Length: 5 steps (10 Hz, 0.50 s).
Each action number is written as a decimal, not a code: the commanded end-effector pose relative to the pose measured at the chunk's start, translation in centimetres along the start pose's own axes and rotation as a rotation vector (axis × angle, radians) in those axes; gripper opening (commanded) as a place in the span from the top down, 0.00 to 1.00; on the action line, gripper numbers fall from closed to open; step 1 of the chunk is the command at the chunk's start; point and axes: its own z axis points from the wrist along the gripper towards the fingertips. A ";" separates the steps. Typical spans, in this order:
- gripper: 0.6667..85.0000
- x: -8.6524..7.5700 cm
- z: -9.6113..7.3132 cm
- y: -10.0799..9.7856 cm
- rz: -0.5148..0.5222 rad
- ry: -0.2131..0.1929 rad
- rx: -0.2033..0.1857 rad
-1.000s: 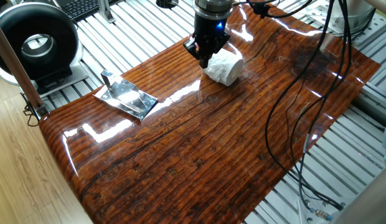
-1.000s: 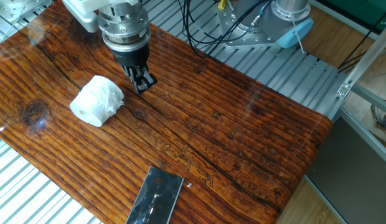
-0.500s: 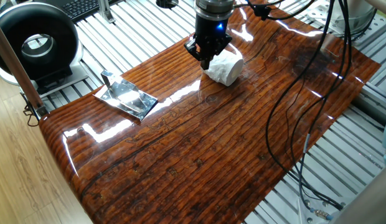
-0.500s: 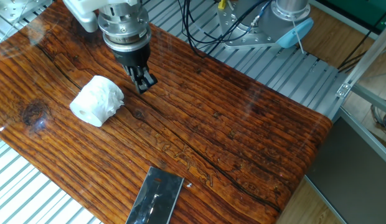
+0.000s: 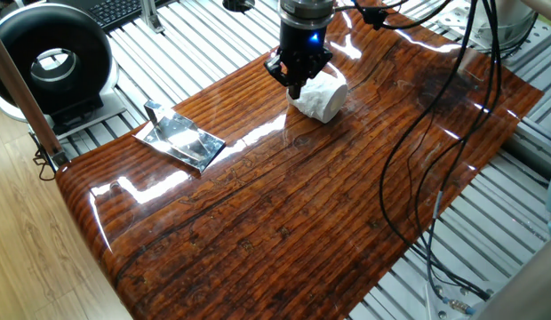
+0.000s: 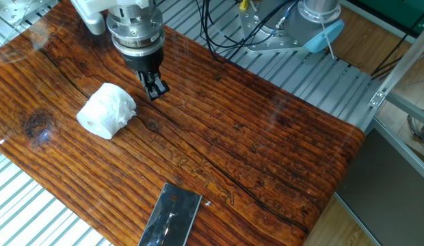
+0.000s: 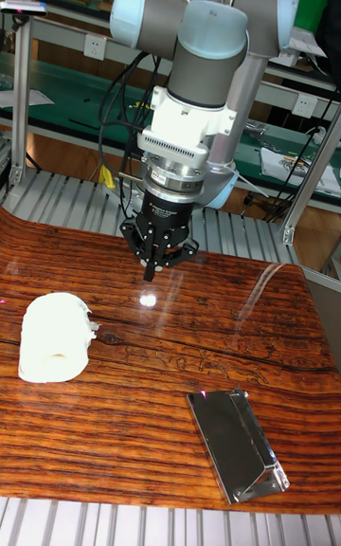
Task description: Put the toilet paper on its holder
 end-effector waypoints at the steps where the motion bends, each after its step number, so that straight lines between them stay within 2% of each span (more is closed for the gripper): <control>1: 0.99 -0.1 -0.1 0.7 -0.031 -0.003 -0.029; 2: 0.96 -0.3 -0.1 0.7 -0.068 -0.013 -0.029; 4: 0.83 -0.6 0.3 -1.6 -0.158 -0.002 0.033; 5: 0.82 -0.9 0.8 -1.9 -0.165 0.012 0.012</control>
